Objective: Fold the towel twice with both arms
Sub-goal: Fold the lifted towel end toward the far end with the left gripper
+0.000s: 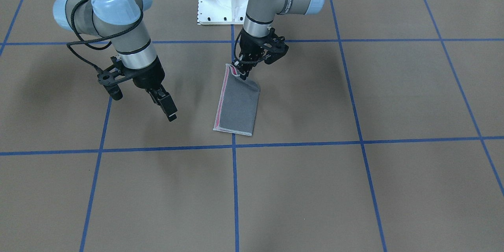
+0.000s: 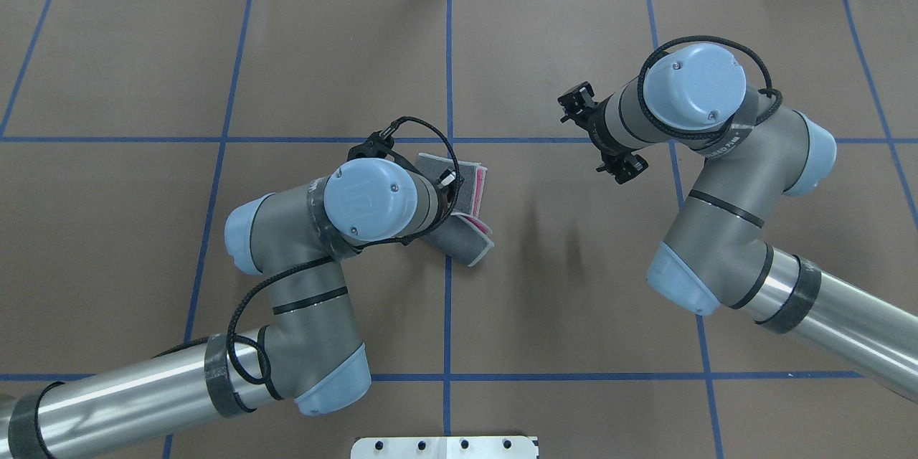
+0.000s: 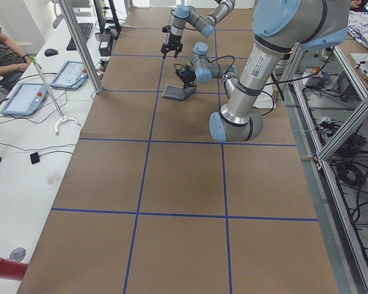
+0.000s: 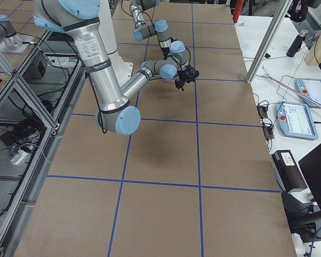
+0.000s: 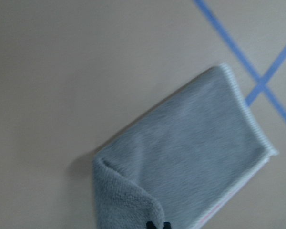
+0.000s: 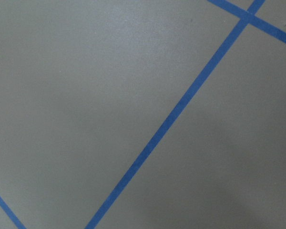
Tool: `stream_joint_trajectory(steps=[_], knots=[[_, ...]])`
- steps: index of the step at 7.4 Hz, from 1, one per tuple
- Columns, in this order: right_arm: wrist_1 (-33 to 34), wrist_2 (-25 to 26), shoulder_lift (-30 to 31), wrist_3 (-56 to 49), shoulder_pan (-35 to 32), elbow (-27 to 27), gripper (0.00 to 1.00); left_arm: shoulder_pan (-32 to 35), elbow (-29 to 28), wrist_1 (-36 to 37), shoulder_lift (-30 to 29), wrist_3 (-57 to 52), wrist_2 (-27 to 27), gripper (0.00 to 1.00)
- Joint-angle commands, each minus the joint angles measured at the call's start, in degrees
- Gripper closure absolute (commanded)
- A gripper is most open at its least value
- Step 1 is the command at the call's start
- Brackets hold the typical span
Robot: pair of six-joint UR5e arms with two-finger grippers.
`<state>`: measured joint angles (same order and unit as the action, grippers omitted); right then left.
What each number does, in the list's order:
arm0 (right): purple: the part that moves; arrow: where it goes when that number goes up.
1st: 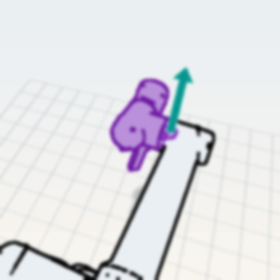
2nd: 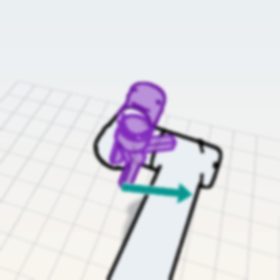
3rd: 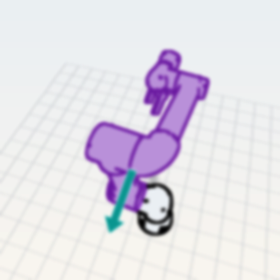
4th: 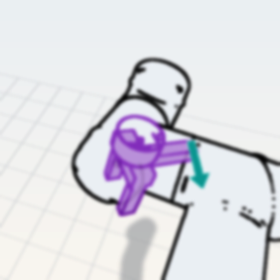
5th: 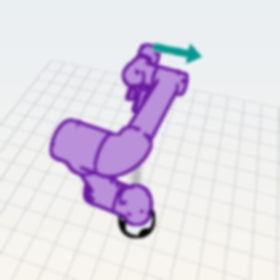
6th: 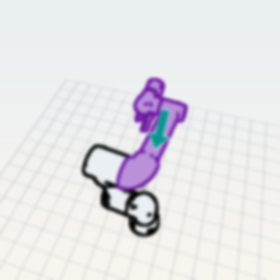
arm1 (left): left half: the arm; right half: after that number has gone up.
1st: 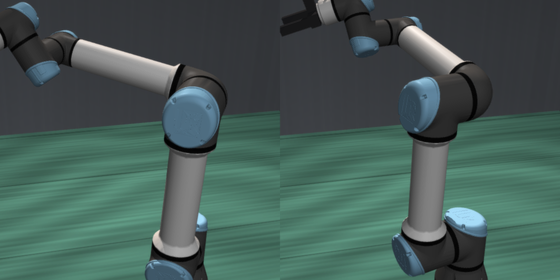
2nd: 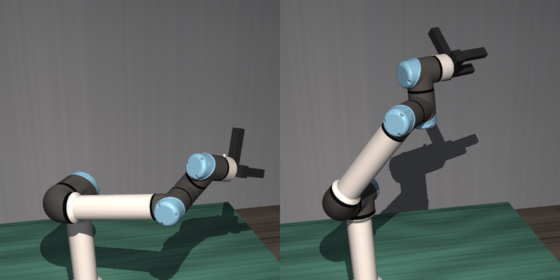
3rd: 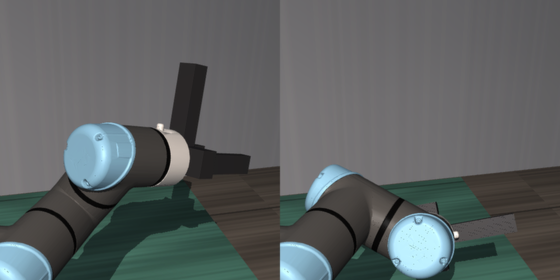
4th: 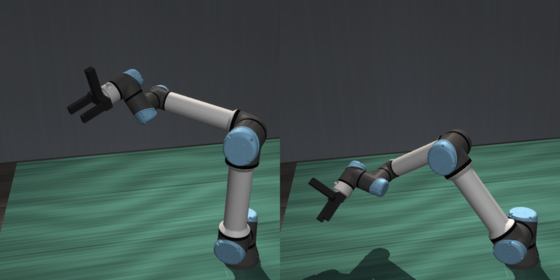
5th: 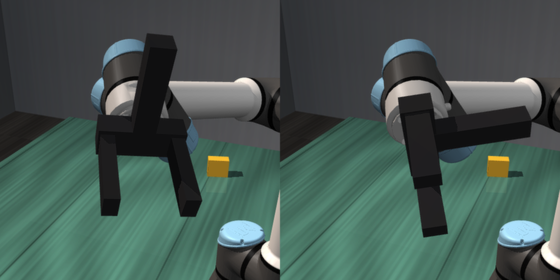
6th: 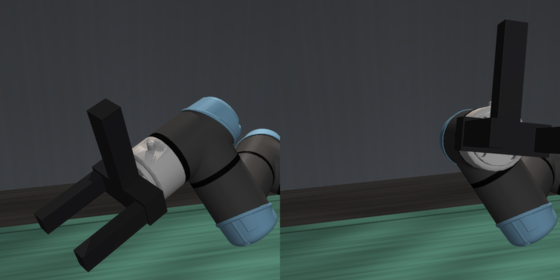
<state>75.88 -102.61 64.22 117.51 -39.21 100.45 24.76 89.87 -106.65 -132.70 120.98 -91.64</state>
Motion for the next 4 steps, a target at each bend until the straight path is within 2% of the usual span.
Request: stream_joint_trajectory(steps=[1, 2, 4], knots=[[0.0, 0.0, 0.6, -0.2, 0.0, -0.2, 0.0, 2.8, -7.6, -6.1, -2.7, 0.0, 0.1, 1.0], [0.0, 0.0, 0.7, -0.3, 0.0, -0.4, 0.0, 3.7, -11.0, -8.5, -4.0, 0.0, 0.0, 1.0], [0.0, 0.1, 0.7, -0.2, 0.2, -0.6, 0.0, 4.9, -11.8, -9.5, -4.4, 0.0, 0.0, 1.0]])
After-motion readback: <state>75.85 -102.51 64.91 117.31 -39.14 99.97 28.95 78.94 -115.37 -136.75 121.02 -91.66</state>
